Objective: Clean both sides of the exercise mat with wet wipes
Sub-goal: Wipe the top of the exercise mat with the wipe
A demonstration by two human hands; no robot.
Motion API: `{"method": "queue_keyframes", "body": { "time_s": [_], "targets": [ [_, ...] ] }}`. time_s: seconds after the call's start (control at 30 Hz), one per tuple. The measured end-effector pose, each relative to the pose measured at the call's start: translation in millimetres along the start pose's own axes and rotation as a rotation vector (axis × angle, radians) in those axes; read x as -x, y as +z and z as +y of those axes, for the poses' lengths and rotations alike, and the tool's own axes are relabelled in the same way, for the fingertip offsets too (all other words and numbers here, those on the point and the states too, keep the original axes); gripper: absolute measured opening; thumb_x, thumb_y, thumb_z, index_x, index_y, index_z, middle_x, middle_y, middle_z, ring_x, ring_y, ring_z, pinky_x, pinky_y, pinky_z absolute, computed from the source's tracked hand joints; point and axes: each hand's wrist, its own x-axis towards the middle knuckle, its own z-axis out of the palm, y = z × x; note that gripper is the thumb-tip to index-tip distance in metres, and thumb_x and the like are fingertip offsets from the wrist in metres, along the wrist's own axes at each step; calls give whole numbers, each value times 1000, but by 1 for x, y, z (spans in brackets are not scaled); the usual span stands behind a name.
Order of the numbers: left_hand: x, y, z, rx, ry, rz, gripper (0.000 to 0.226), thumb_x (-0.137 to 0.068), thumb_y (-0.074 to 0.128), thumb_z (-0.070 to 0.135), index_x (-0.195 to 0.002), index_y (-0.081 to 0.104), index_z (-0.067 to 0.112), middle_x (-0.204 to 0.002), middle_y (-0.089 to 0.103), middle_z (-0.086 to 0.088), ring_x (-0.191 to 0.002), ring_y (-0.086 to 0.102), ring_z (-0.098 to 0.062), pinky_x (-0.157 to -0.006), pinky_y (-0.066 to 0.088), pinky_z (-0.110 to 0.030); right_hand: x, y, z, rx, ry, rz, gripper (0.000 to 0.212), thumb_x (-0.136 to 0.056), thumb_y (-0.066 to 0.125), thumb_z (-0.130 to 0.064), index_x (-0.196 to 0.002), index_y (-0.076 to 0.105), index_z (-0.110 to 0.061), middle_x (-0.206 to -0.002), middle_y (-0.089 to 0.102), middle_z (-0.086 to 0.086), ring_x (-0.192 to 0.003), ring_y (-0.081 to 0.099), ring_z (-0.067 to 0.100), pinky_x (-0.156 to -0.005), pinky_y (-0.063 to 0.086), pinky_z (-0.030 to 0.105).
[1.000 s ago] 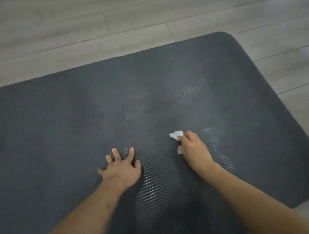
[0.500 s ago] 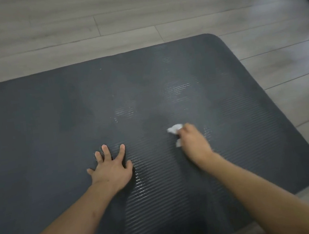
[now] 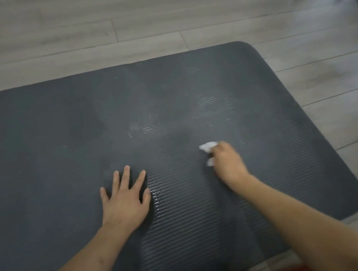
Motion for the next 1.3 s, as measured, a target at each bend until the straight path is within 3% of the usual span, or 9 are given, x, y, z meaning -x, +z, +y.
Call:
{"method": "queue_keyframes", "body": {
  "time_s": [0.17,0.3,0.4,0.5,0.6,0.7,0.83,1.07,1.3],
  "targets": [
    [-3,-3,13,76,-33,-18,60,-106,18,57,-164,6,45,-174,-5,4,-160,-8,-23,-127,9,-60,5,13,-16,-38,495,276,26,-88,54,-1,-111,65,-4,-108,57,8,-97,57,29,-87,44,30],
    [-5,0,9,31,-26,-19,59,-107,19,52,-164,8,44,-174,-6,5,-160,-7,-21,-126,10,-60,35,68,-106,-42,-117,73,31,-84,65,0,-115,65,-4,-101,58,10,-91,55,27,-77,54,39],
    [-2,2,-1,-4,3,10,59,-106,19,52,-164,8,43,-174,-3,4,-160,-4,-21,-127,9,-57,21,40,-54,121,-364,-37,30,-90,57,-6,-118,64,-10,-107,58,8,-97,55,27,-78,55,43],
    [8,4,-11,20,2,29,60,-106,19,53,-164,9,43,-174,-2,3,-160,-4,-22,-128,9,-56,7,-7,26,133,80,150,46,-88,49,-4,-129,64,-18,-121,62,8,-112,55,28,-99,46,36],
    [22,9,-12,18,2,36,60,-106,20,54,-164,9,41,-174,0,1,-160,-3,-22,-128,9,-55,12,-5,6,9,513,271,26,-92,49,-6,-114,63,-7,-112,56,12,-103,55,30,-81,43,35],
    [32,12,-5,27,-21,40,61,-107,21,54,-165,8,40,-174,1,-1,-160,-3,-23,-128,10,-55,32,40,-95,-159,233,158,26,-95,52,-10,-117,66,-13,-115,61,1,-103,54,12,-93,47,31],
    [39,15,2,47,-27,20,67,-104,22,63,-164,3,41,-174,-3,-2,-160,-4,-24,-126,14,-59,48,53,-94,34,-296,-83,18,-90,60,-7,-108,64,-4,-103,57,13,-97,56,33,-80,55,46],
    [33,6,-4,58,3,-212,131,-67,49,99,-158,-26,41,-170,-24,-1,-159,-16,-26,-125,13,-62,24,-8,11,67,420,283,21,-92,56,-5,-110,65,1,-109,60,20,-101,58,39,-88,48,40],
    [33,15,-3,-30,-9,-233,143,-69,76,78,-158,-29,35,-164,-38,-2,-155,-28,-27,-126,8,-63,61,58,-78,80,-262,-85,23,-89,55,-7,-111,65,-8,-106,58,9,-97,55,29,-82,54,43]
  ]
}}
